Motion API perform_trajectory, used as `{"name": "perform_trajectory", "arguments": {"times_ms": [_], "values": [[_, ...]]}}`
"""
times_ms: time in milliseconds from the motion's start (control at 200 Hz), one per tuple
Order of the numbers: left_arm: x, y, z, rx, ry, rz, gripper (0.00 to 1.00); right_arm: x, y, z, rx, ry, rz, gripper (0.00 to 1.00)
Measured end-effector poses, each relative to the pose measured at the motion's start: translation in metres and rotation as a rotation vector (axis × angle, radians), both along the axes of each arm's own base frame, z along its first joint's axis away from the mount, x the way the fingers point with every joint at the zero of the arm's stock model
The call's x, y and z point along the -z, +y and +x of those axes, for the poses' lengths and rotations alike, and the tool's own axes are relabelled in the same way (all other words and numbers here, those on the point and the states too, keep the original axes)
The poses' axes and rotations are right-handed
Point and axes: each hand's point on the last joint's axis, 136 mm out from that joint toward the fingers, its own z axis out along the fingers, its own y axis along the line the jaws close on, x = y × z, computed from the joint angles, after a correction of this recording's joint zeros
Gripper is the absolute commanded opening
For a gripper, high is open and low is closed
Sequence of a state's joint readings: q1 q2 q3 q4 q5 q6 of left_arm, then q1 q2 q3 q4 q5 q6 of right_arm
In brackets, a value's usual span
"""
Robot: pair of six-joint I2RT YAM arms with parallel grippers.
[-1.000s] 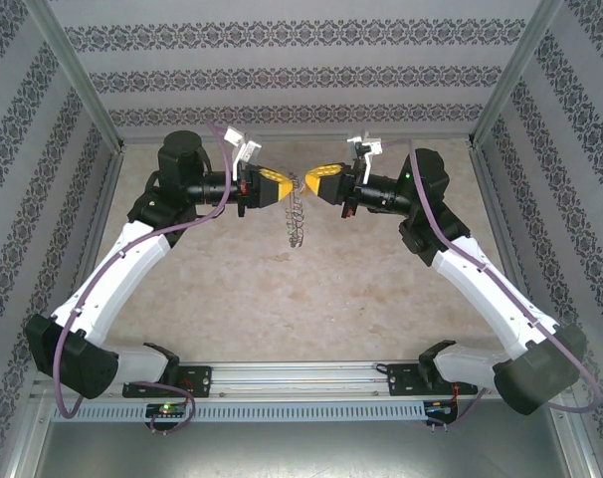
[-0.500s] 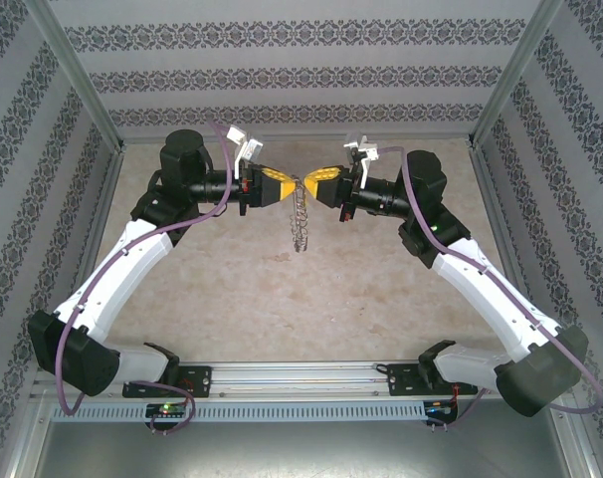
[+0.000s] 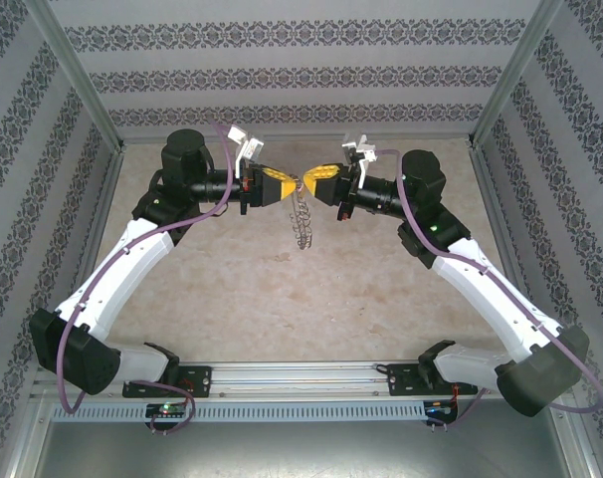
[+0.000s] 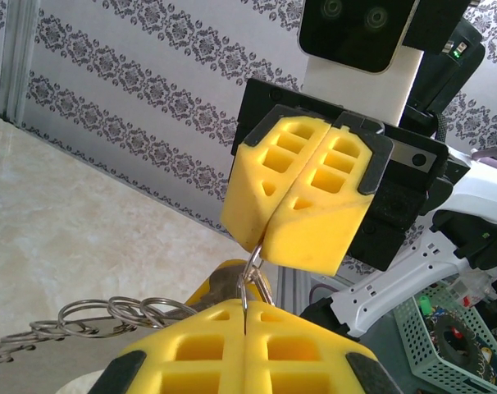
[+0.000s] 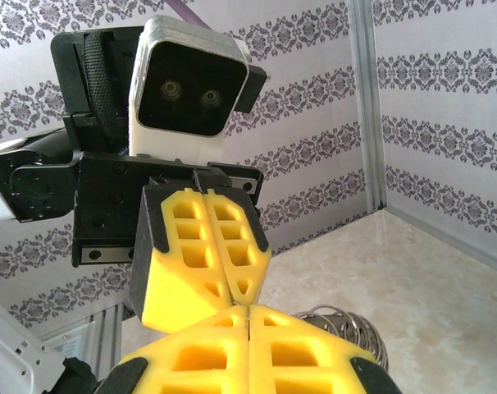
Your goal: Put the keys on the keyring
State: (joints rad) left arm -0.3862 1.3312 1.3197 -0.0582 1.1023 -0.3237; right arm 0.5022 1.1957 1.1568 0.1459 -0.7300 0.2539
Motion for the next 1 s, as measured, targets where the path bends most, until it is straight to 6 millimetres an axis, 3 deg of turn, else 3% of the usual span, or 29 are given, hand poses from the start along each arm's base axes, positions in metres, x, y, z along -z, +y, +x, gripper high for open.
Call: {"name": "perform_trajectory", "arguments": {"times_ms": [280,999], "values": [[0.001,-0.001,-0.001,0.016,0.003,-0.001,0.0,-0.007,0.002,0.002,0.003,-0.019,0.004,0.0],[0.005,-0.003,0.001,0.023,0.015,0.003,0.0,0.002,0.011,-0.004,0.006,-0.03,-0.064,0.0]]}}
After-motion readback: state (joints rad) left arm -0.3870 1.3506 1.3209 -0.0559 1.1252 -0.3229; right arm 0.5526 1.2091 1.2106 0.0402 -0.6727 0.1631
